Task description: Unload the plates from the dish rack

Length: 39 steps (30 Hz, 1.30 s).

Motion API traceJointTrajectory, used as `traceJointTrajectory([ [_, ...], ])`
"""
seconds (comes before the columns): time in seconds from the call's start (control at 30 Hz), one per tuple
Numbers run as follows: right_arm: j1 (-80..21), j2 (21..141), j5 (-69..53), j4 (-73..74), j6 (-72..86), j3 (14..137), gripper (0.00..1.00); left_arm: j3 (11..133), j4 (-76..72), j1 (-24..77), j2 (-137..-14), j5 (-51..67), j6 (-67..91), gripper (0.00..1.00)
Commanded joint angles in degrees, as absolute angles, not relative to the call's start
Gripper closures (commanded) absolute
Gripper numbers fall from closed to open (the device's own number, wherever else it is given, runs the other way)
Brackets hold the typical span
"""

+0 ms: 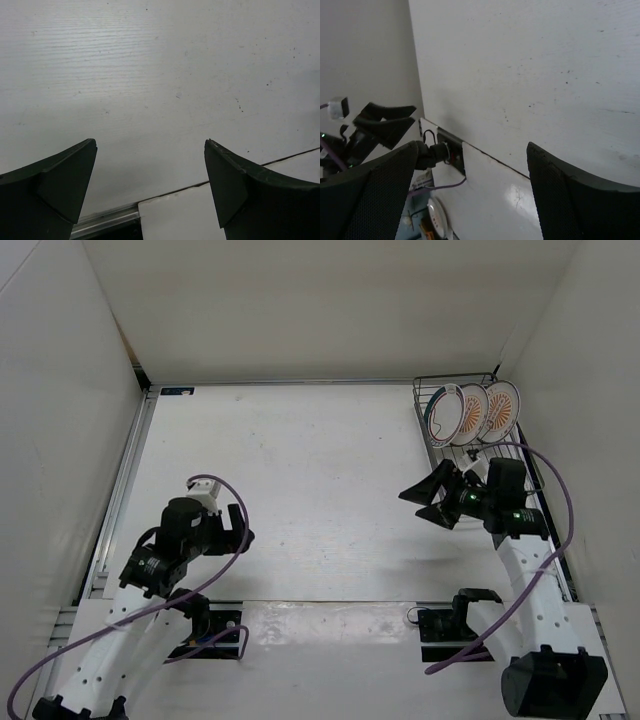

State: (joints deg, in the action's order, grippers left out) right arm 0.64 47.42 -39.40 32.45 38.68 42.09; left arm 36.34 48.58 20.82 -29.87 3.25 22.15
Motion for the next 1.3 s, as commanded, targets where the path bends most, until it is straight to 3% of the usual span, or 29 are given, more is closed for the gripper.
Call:
traceJointTrajectory([
  [0.0,0.8,49.3,-48.3,28.2,37.8,43.3,0.10,32.6,41.6,20.7,-32.3,6.9,19.6,0.00],
  [0.07,0.8,49.2,-39.0,32.8,34.7,47.4,0.10,31.6,41.6,20.7,-33.0,5.4,20.8,0.00],
  [0.17,0.8,51.2,-22.7,42.1,31.0,55.8,0.24,29.9,43.2,20.4,-36.5,0.2,26.4,0.00],
  [0.3,0.8,55.8,-10.1,48.2,30.8,68.3,0.61,29.4,38.1,20.7,-42.5,5.3,21.5,0.00],
  [0.33,0.8,59.4,-7.1,49.3,30.9,69.9,0.89,29.6,36.8,21.3,-43.3,5.2,20.8,0.00],
  [0.37,0.7,60.9,-5.2,49.8,30.5,74.9,1.00,29.7,33.7,21.4,-44.9,5.0,18.5,0.00],
  [0.5,0.8,68.2,4.1,50.9,27.7,82.7,1.00,34.4,32.8,20.7,-53.1,6.4,13.1,0.00],
  [0.53,0.9,70.6,4.3,51.4,27.2,85.3,0.94,36.5,32.9,20.6,-54.0,7.0,10.2,0.00],
  [0.57,0.8,72.6,4.4,51.9,25.4,87.6,0.50,37.8,33.3,20.7,-55.7,8.3,8.7,0.00],
  [0.67,0.8,77.5,6.0,50.8,22.2,91.7,0.25,34.9,29.4,25.6,-55.1,3.4,5.5,0.00],
  [0.77,0.9,82.0,14.0,48.2,19.4,95.0,0.10,30.9,25.6,26.4,-54.2,6.0,6.5,0.00],
  [0.97,1.0,92.9,16.2,45.0,15.4,101.7,0.41,30.6,27.9,36.3,-52.7,-5.0,-2.4,0.00],
  [1.07,0.8,94.6,12.5,37.1,14.2,99.8,0.41,32.0,29.6,39.5,-53.1,-14.0,-3.3,0.00],
  [1.2,1.0,101.1,10.5,34.5,12.8,101.6,0.39,30.9,28.6,40.1,-51.2,-14.1,-3.6,0.00],
  [1.27,0.9,103.4,9.1,36.4,11.0,105.7,0.34,30.9,28.4,40.0,-51.4,-14.5,-3.5,0.00],
])
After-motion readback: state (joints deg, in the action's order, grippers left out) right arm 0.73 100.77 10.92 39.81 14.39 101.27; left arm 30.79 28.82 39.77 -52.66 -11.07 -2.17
